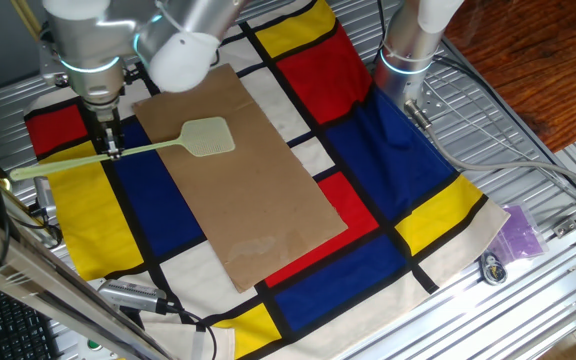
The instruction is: Swat with a flyswatter
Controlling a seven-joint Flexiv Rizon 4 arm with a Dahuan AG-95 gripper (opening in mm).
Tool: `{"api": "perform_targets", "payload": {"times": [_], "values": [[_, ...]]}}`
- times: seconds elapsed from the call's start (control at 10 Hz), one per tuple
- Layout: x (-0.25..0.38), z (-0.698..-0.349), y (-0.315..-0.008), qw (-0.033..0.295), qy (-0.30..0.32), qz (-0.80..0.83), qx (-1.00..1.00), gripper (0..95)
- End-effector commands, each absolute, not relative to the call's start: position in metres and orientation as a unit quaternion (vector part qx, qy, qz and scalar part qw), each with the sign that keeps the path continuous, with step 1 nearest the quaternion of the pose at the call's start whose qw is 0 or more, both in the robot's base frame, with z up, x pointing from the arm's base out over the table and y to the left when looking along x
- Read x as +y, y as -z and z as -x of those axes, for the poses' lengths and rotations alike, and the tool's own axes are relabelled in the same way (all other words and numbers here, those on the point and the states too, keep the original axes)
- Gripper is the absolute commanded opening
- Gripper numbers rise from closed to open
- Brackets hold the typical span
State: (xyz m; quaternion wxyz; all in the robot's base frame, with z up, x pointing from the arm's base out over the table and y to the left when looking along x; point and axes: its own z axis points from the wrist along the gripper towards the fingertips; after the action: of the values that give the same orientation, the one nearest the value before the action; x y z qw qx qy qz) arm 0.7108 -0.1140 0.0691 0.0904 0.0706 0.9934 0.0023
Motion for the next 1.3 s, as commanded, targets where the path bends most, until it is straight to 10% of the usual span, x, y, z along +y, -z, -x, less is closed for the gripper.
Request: {"api": "perform_targets", "payload": {"times": [0.1, 1.3], "values": [[-0.1139, -0.7129, -0.0668, 0.095, -0.003, -0.071, 0.993, 0.0], [-0.1133, -0.7135, -0.0603, 0.12, 0.007, -0.067, 0.99, 0.0]]}}
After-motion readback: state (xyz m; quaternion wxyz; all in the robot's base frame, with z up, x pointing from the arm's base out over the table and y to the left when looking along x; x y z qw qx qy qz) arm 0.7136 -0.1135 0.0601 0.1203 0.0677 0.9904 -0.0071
